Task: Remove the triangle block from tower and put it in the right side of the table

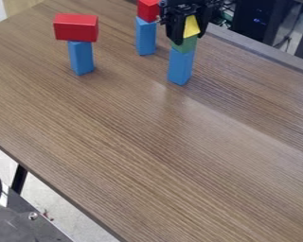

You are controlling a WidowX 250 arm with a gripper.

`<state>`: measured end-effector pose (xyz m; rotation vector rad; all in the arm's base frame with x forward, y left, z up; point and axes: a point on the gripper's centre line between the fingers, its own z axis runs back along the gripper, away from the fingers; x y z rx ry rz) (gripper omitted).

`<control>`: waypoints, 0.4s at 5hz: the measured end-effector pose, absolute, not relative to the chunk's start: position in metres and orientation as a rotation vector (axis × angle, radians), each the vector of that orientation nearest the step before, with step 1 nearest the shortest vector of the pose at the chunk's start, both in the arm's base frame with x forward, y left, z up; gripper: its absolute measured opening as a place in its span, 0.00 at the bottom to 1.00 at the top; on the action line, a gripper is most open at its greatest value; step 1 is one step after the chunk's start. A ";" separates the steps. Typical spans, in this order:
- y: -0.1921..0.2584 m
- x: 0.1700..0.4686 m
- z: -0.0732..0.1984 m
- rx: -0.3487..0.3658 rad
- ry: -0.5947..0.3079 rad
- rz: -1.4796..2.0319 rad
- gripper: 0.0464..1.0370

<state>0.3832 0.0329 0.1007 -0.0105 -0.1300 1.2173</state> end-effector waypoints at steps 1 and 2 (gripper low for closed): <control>0.018 0.394 0.114 -0.064 -0.149 1.204 0.55; -0.013 0.403 0.131 -0.130 -0.182 1.125 0.55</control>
